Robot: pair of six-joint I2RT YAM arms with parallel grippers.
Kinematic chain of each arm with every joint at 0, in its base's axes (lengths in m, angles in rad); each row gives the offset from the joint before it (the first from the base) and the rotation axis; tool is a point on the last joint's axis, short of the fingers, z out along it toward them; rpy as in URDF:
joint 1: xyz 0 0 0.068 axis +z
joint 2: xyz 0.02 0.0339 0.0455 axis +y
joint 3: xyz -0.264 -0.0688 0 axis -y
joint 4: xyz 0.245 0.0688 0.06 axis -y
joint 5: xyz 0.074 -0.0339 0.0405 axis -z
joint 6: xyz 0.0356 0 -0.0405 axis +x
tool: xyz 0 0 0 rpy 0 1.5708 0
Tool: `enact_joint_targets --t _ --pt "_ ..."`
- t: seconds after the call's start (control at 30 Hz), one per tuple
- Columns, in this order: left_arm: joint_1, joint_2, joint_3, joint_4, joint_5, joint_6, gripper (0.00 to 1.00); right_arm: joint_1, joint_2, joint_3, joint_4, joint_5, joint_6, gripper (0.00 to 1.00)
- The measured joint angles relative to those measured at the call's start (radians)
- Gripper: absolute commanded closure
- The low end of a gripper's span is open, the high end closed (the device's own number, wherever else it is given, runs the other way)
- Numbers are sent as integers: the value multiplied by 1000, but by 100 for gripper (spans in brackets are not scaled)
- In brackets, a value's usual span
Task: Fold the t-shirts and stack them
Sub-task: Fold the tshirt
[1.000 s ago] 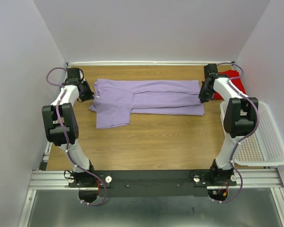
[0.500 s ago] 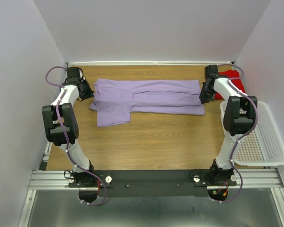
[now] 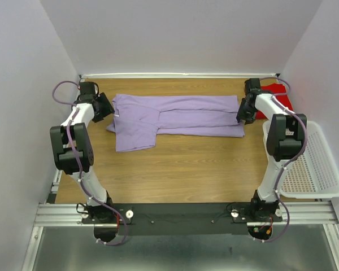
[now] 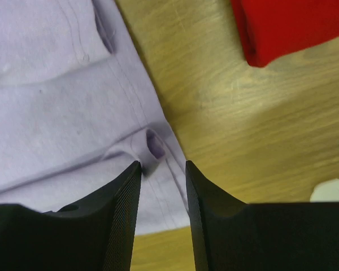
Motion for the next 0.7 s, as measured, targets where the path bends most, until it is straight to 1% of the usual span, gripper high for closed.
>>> enact_joint_targets --t 0.1,0.17,0.3,0.37,0.43,0.53,0.57,0.63,0.7 --pt "1 -66 -41 -2 -24 4 23 -1 -39 -28 5 -18 -2 43" --pt "0 -140 -81 0 -40 10 23 -1 -87 -58 6 -31 -3 41" --pt "-17 -304 -194 -4 -66 23 23 0 -225 -138 10 -63 -4 35" --pt "-42 -372 -248 -5 -77 29 23 3 -283 -174 14 -76 -3 34" --pt "-100 -439 -324 -17 -100 31 23 9 -341 -215 15 -89 -3 33" --pt "-209 -474 -411 -25 -120 26 25 21 -410 -280 21 -102 -2 33" --pt "-246 -476 -443 -27 -122 20 26 24 -426 -303 21 -105 -2 32" --pt "-299 -475 -497 -37 -123 6 32 30 -443 -337 20 -108 -2 32" --pt "-325 -471 -521 -46 -129 -4 35 35 -447 -365 20 -118 -2 32"
